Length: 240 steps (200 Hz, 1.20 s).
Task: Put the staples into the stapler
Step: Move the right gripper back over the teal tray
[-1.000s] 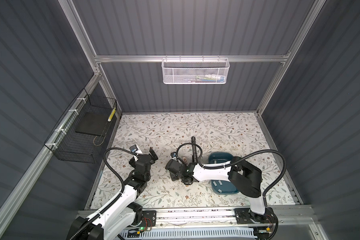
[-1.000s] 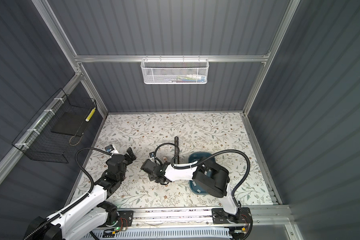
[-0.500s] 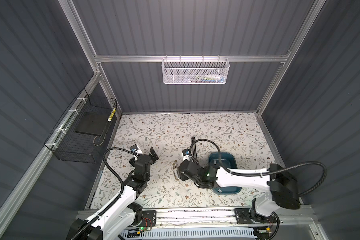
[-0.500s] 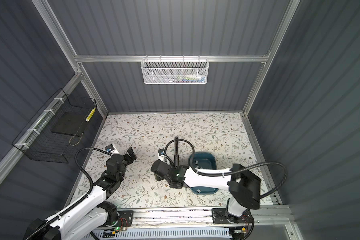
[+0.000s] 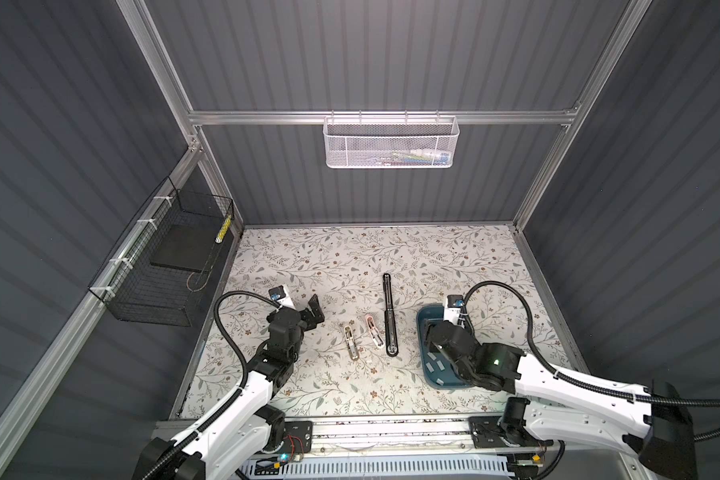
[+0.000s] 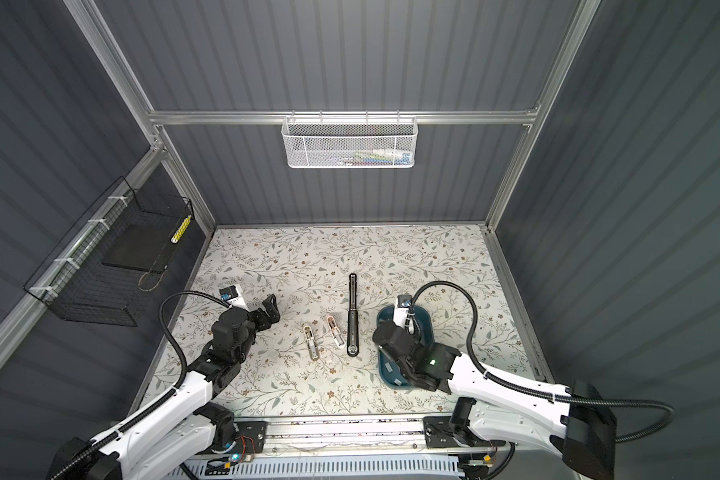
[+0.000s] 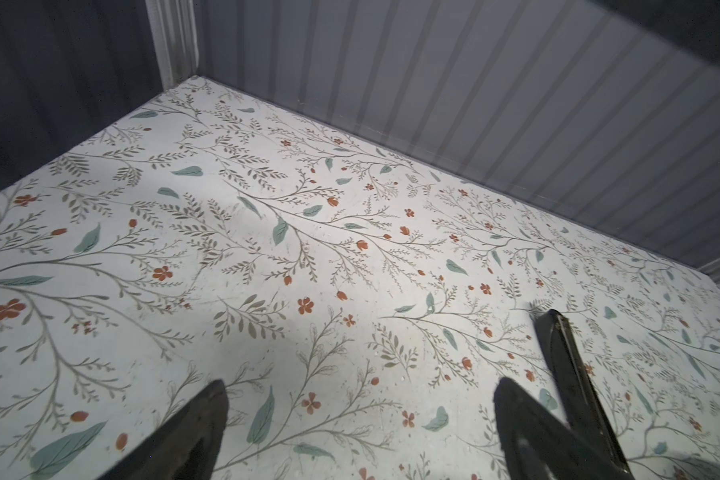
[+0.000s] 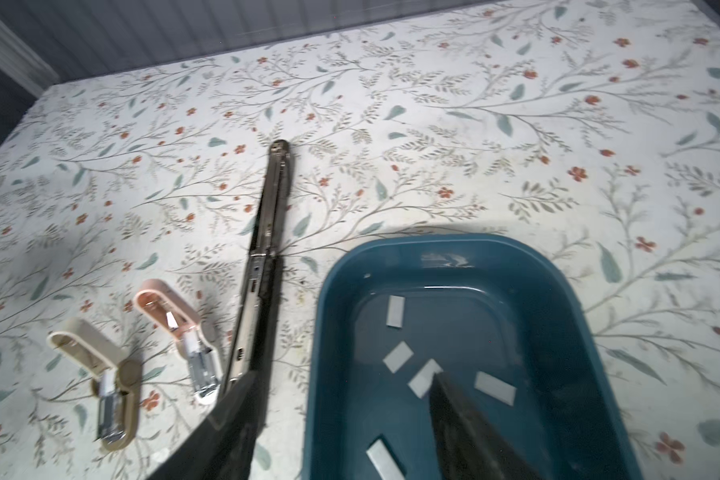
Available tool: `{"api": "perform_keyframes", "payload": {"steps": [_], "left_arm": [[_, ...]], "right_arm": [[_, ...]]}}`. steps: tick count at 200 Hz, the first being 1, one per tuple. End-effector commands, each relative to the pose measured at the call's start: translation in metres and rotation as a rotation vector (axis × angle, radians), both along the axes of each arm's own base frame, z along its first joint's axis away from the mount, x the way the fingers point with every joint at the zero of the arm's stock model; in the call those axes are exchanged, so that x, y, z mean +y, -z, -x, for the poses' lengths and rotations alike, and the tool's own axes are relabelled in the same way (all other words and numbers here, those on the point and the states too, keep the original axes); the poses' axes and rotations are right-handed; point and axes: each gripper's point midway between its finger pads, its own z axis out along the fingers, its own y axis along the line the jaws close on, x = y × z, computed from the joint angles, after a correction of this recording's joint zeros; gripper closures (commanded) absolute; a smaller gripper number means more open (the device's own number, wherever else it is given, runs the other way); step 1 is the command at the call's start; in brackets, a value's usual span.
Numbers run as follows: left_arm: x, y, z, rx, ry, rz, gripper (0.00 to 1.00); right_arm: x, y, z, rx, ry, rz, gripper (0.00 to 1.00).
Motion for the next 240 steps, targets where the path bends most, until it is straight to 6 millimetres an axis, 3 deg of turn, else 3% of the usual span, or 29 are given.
{"api": "perform_keyframes", "payload": {"steps": [1, 68, 74, 87, 94, 112, 120, 138, 148, 176, 212, 240], "left_arm": [[-0.012, -0.018, -0.005, -0.055, 0.065, 0.012, 0.00], [-0.011, -0.019, -0.005, -0.054, 0.061, 0.012, 0.00], [-0.011, -0.019, -0.005, -0.054, 0.062, 0.010, 0.00], [-0.010, -0.019, -0.005, -0.054, 0.056, 0.009, 0.00], [-0.009, -0.018, -0.005, -0.052, 0.052, 0.007, 0.00], [-0.009, -0.019, -0.004, -0.053, 0.050, 0.008, 0.00], [-0.009, -0.020, -0.004, -0.055, 0.050, 0.008, 0.00], [-0.008, -0.020, -0.004, -0.056, 0.046, 0.008, 0.00], [-0.007, -0.021, -0.004, -0.058, 0.044, 0.010, 0.00], [-0.007, -0.021, -0.003, -0.058, 0.045, 0.010, 0.00], [-0.006, -0.022, -0.003, -0.055, 0.038, 0.008, 0.00], [-0.005, -0.024, -0.002, -0.064, 0.035, 0.014, 0.00]], "right_arm": [[-0.020, 0.018, 0.001, 0.051, 0.048, -0.002, 0.35], [-0.023, 0.060, -0.014, 0.228, 0.096, 0.060, 0.38], [-0.024, 0.062, -0.016, 0.246, 0.118, 0.072, 0.31], [-0.022, 0.062, -0.019, 0.286, 0.137, 0.103, 0.05], [-0.014, 0.063, -0.020, 0.303, 0.102, 0.109, 0.01], [0.006, 0.062, -0.026, 0.289, -0.005, 0.091, 0.01], [0.006, 0.061, -0.027, 0.281, 0.001, 0.093, 0.01], [-0.008, 0.050, -0.033, 0.218, 0.073, 0.166, 0.01], [-0.028, 0.042, -0.031, 0.155, 0.166, 0.259, 0.01], [-0.052, 0.059, -0.027, 0.295, 0.226, 0.243, 0.01], [-0.024, 0.067, -0.031, 0.259, 0.096, 0.077, 0.01], [-0.016, 0.074, -0.033, 0.284, 0.059, 0.086, 0.11]]}}
